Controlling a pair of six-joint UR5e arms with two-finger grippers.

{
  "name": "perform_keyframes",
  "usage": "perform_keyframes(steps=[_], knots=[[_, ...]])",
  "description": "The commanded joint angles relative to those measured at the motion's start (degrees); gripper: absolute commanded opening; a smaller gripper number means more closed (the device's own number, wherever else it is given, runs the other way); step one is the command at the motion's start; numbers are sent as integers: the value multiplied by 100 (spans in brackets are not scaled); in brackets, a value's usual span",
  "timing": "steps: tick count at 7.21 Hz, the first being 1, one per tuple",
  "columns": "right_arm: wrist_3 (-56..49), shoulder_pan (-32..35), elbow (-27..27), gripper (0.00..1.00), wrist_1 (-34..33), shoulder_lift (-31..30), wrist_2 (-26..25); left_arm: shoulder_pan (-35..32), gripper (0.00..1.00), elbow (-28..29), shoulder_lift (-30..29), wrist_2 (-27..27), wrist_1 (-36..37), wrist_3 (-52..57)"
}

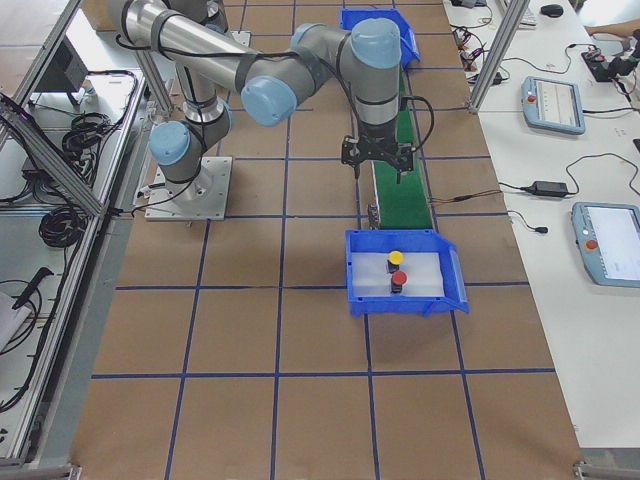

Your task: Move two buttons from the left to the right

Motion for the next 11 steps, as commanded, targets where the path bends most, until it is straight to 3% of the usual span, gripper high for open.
perform_keyframes(steps=[1, 2, 4, 7, 10, 11], knots=[[1450, 312, 141, 100, 387, -290, 46, -14, 100, 0, 2, 0, 5, 0], [2069, 923, 159, 100, 388, -387, -41, -6, 100, 0, 2, 0, 6, 0], [5605, 2285, 185, 100, 327, -292, -42, 21, 100, 0, 2, 0, -3, 8], [8995, 3702, 151, 100, -173, 103, -42, 12, 100, 0, 2, 0, 6, 8], [11021, 3795, 98, 100, -254, 140, -51, 29, 100, -8, 2, 0, -3, 8], [11257, 3795, 45, 100, -254, 148, -68, 21, 100, -9, 2, 0, -3, 8]])
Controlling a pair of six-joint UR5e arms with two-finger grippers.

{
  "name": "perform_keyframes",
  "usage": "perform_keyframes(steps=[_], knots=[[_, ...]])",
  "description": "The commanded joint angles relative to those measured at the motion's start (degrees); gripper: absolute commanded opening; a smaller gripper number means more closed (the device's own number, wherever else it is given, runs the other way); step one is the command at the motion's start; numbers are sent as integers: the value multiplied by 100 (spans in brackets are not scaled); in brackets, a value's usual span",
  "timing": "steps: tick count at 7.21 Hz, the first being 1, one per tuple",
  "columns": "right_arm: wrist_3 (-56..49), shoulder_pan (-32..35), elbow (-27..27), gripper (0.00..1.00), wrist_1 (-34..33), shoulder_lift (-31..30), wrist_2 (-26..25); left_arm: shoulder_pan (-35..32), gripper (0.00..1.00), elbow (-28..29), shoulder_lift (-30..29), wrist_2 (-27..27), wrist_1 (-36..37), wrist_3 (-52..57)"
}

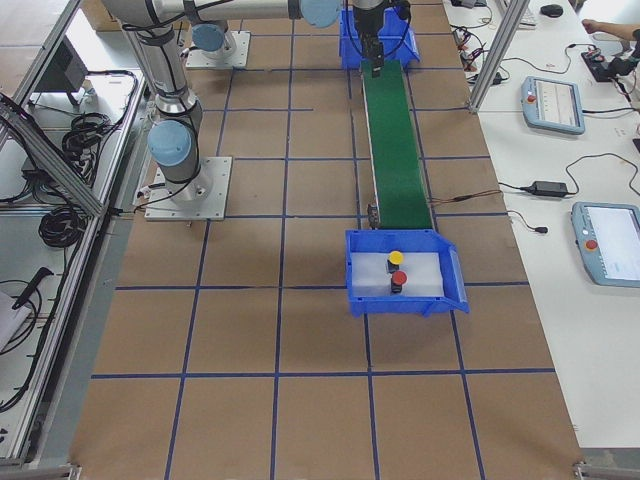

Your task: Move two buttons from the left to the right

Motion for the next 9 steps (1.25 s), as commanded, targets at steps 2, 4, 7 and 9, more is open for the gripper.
perform_keyframes(steps=[2, 4, 7, 9], knots=[[623, 12, -43, 100, -6, 10, 9, 7, 100, -3, 0, 0, 0, 0], [623, 12, -17, 100, -15, 10, 35, 7, 100, 5, 0, 0, 0, 0], [605, 12, 19, 100, -15, 19, 9, -2, 100, 6, 0, 0, 0, 0], [579, 12, 19, 100, -6, 19, 0, 7, 100, 6, 0, 0, 0, 0]])
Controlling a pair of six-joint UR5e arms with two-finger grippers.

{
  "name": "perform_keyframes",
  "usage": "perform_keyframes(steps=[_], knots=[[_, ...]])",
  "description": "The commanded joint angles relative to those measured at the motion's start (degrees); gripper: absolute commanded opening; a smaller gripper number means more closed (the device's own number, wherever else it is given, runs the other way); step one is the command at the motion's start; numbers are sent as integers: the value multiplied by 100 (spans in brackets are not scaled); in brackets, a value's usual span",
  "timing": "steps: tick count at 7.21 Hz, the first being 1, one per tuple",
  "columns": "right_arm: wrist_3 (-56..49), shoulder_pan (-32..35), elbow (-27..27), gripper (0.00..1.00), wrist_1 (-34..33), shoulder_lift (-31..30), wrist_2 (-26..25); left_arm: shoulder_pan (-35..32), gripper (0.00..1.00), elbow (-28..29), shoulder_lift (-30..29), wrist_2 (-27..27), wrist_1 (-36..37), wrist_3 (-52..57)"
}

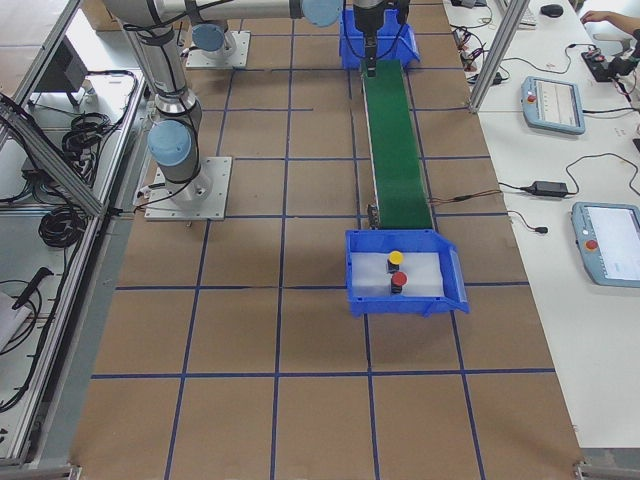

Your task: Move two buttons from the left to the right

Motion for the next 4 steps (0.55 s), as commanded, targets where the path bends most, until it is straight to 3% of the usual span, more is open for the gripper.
perform_keyframes(steps=[1, 4], knots=[[-23, 2, 2, 100, 11, 2, 14, 28, 100, 0, 0, 0, 0, 0], [20, -7, 54, 100, 81, -7, -12, 11, 100, 0, 0, -9, 9, 0]])
